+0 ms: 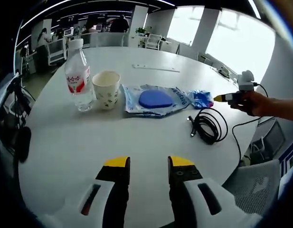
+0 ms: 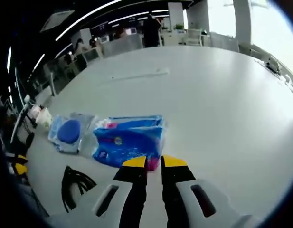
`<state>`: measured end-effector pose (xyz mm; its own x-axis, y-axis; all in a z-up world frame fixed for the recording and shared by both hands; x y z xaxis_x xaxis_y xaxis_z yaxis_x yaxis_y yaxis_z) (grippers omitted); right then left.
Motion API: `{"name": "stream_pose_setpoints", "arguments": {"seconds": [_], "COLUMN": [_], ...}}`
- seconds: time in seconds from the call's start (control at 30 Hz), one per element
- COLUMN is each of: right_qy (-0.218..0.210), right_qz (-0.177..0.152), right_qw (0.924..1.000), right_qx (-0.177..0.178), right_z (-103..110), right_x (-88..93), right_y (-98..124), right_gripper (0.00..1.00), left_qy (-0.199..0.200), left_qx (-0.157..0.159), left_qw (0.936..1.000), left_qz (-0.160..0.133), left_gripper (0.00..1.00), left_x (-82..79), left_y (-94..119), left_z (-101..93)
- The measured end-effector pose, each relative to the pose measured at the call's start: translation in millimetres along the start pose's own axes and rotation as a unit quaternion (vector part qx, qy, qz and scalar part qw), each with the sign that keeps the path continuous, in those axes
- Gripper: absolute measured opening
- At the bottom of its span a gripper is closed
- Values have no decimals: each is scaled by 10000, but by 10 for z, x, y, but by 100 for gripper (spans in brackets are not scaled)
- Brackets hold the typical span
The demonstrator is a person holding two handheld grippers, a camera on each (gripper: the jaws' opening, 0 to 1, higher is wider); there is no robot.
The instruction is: Arrange the tabletop items into an orderly group along one side of the table until the central work area is clear of visible clutter.
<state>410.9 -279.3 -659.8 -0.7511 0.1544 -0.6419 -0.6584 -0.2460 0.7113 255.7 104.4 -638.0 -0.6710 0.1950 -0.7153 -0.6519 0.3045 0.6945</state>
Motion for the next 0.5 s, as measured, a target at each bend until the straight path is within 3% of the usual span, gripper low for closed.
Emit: {"name": "stream_pose_setpoints", "arguments": {"seconds": [0.37, 0.5], "right_qy": [479, 565], "right_qz": [147, 75], "right_qw": [9950, 9933], "right_qx": [-864, -1002], "right_z": [315, 365], "right_x": [158, 147], "right_y": [174, 193], "right_gripper": [12, 13], "left_qy": [30, 21], "left_qx": [37, 38], "left_qw": [10000, 10000], "left_qz": [-1, -13], "left_gripper": [30, 30], "left_x": [0, -13], "left_y": [-18, -16], "left_z": [-14, -15]}}
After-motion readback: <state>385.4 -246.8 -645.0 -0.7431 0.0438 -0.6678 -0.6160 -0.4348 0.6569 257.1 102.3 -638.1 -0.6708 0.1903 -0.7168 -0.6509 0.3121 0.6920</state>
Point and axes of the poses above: the point that each gripper's makers call its tool centre point, and the gripper's own axes: y roughly backward along the fingers, z roughly to its left, x roughly out of its underside, the point moved 9 cm from there along y, roughly backward along the fingers, and after that the axes turned 12 degrees about -y, right-handed, at the moved point
